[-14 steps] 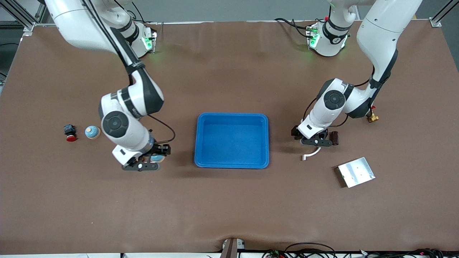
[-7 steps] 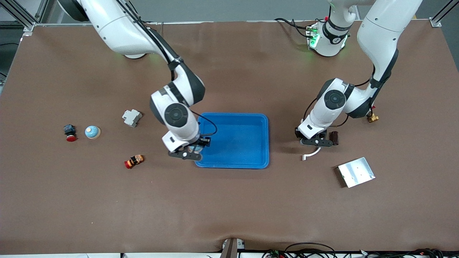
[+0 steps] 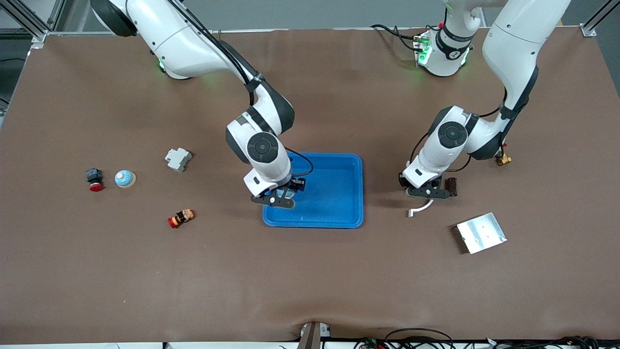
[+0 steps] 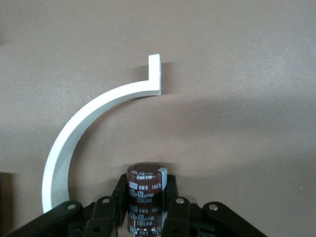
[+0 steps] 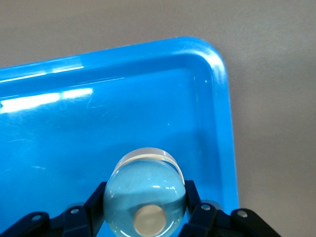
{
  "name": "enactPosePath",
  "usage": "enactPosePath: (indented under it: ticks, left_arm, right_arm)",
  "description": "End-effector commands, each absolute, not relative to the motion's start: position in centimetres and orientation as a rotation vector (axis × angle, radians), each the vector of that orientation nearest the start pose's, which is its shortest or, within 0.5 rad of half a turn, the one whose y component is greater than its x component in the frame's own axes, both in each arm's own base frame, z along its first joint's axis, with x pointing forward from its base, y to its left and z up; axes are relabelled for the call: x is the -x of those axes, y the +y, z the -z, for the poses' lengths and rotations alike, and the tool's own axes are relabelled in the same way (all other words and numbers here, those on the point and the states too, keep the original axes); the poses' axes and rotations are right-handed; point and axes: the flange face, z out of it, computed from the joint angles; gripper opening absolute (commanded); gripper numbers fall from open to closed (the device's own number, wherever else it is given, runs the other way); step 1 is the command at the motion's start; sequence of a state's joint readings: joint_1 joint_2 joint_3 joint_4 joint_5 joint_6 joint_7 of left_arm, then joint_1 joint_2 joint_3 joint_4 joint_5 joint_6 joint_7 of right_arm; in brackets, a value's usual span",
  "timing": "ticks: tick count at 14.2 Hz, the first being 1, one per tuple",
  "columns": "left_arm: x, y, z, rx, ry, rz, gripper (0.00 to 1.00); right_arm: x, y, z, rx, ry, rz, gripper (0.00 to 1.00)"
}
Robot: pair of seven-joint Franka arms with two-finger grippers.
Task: Place electrolytic capacitor and blue bell in tray
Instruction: 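Release the bell with the right gripper while the left gripper grips the capacitor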
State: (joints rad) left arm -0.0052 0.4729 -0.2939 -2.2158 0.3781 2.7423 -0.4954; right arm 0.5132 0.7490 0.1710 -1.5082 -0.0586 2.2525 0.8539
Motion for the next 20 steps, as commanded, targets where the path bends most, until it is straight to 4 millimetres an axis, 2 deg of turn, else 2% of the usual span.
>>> enactPosePath:
  ticks: [1,2,3,5,7,8,9,11,14,16,18,19,20]
  left_arm:
    - [-52.7,-17.5,-18.1,3.132,0.15,0.183,0.0]
    - [-52.7,-17.5,-18.0,3.13,0.121,0.171,0.0]
    - [-52.7,-17.5,-17.9,3.129,0.112,0.163,0.0]
    - [-52.7,-17.5,-17.9,3.126,0.111,0.157,0.0]
    - [-52.7,-17.5,-17.9,3.126,0.111,0.157,0.0]
    - [-52.7,-17.5,-18.0,3.126,0.109,0.159,0.0]
    - [-52.8,-17.5,-18.2,3.121,0.103,0.157,0.0]
    - [-52.9,-17.1,-19.2,3.092,0.062,0.128,0.0]
    - [-54.0,-17.2,-22.4,3.027,-0.294,0.099,0.0]
    - [-54.3,-19.7,-24.2,2.981,-0.489,0.084,0.0]
    - [-54.5,-21.8,-26.0,2.945,-0.66,0.086,0.0]
    - [-54.4,-22.7,-26.5,2.932,-0.79,0.069,0.0]
    - [-54.2,-23.6,-26.8,2.924,-0.915,0.041,0.0]
  right_arm:
    - [-56.7,44.2,-21.2,3.049,0.301,-0.073,0.6]
    - [-56.6,44.2,-20.8,3.052,0.303,-0.082,0.76]
    - [-56.4,44.4,-20.7,3.053,0.296,-0.084,1.0]
    - [-56.2,44.8,-21.0,3.059,0.275,-0.073,1.0]
    - [-56.9,44.1,-21.8,3.056,0.28,-0.068,1.0]
    - [-57.2,43.8,-22.8,3.048,0.286,-0.061,1.0]
    - [-57.9,42.7,-24.2,3.053,0.309,-0.062,1.0]
    - [-59.6,38.6,-26.9,3.093,0.382,-0.127,1.0]
    - [-61.5,31.9,-30.4,3.145,0.37,-0.221,1.0]
    - [-62.5,27.0,-31.7,3.162,0.364,-0.274,1.0]
    - [-61.8,21.4,-31.8,3.172,0.408,-0.305,1.0]
    - [-61.7,18.1,-32.0,3.17,0.396,-0.31,1.0]
    - [-61.6,15.6,-32.4,3.172,0.359,-0.308,1.0]
